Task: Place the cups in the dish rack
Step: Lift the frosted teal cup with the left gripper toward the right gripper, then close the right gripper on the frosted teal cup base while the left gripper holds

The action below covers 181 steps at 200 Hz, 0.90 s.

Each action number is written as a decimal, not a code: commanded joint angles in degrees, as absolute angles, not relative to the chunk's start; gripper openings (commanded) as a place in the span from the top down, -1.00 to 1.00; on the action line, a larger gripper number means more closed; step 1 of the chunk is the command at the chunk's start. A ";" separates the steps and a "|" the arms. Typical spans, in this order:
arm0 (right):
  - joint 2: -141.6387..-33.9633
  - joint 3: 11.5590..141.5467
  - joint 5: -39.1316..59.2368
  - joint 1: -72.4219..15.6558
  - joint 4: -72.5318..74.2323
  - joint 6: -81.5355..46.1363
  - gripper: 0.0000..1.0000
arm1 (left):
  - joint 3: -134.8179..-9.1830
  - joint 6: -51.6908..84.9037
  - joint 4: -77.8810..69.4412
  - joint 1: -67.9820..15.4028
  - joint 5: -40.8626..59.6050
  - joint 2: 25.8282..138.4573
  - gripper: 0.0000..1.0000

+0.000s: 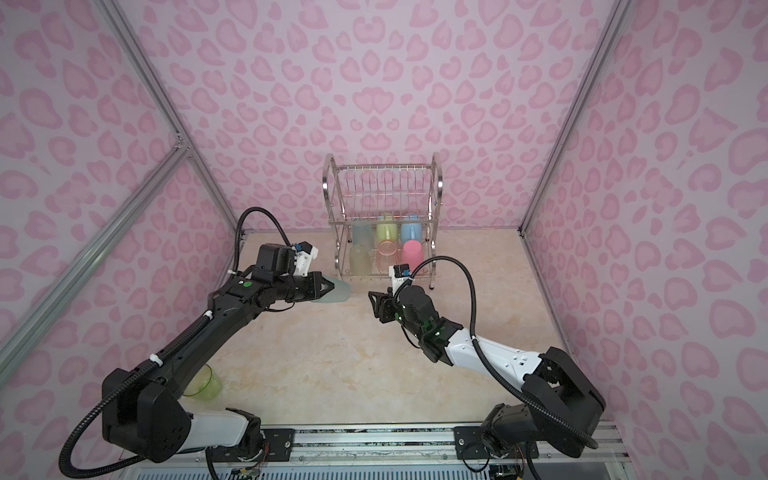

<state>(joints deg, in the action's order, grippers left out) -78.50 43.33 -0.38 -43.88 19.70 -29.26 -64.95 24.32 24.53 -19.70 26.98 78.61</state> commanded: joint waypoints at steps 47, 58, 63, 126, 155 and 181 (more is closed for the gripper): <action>-72.55 45.71 1.93 -40.54 9.62 -43.36 -0.26 | -66.28 31.44 5.59 -25.53 35.86 80.57 0.93; -70.41 44.82 2.58 -39.16 9.58 -45.69 -0.27 | -66.18 32.67 3.11 -26.38 36.17 80.90 0.93; -69.37 44.21 2.76 -38.47 9.66 -46.91 -0.27 | -66.11 33.17 2.10 -26.81 36.23 81.06 0.93; -60.38 38.31 9.40 -28.47 13.15 -59.67 -0.34 | -63.49 40.42 -11.92 -30.47 33.26 80.27 0.93; -57.32 36.38 12.16 -24.83 15.09 -64.21 -0.41 | -62.25 43.79 -18.87 -32.07 30.54 79.96 0.93; -54.17 34.84 13.00 -22.38 16.43 -67.37 -0.51 | -61.03 46.63 -24.68 -33.85 27.60 79.80 0.93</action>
